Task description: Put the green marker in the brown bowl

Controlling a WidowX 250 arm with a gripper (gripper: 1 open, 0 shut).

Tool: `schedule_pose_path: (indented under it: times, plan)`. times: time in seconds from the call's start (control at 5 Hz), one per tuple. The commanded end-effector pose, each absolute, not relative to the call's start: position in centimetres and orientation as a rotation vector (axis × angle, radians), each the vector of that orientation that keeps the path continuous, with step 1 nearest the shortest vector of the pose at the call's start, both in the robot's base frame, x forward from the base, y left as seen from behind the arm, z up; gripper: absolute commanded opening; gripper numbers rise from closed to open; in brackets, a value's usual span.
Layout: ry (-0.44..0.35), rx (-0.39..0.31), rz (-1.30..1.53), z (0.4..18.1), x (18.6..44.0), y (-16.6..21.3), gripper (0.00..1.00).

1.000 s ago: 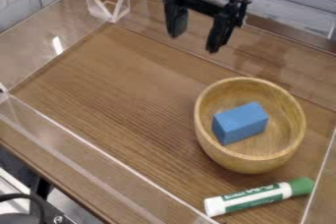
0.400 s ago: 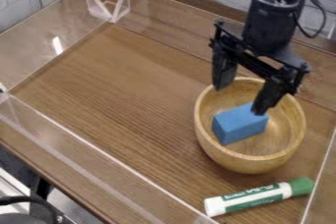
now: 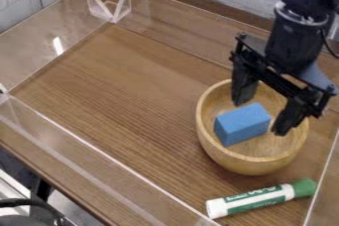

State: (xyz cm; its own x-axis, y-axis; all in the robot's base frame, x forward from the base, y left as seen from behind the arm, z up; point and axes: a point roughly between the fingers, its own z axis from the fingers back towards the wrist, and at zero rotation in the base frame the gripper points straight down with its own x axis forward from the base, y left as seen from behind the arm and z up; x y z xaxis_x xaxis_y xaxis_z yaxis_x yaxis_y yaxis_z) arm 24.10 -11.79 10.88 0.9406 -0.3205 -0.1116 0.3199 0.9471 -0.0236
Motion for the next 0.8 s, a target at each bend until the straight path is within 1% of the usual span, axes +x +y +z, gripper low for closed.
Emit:
schedule_pose_path:
  times: [0.0,0.6]
  plan:
    - [0.049,-0.024,-0.355,12.0,23.9,-13.0,1.0]
    - [0.043,-0.031,-0.405,9.7,23.3,-15.2,1.0]
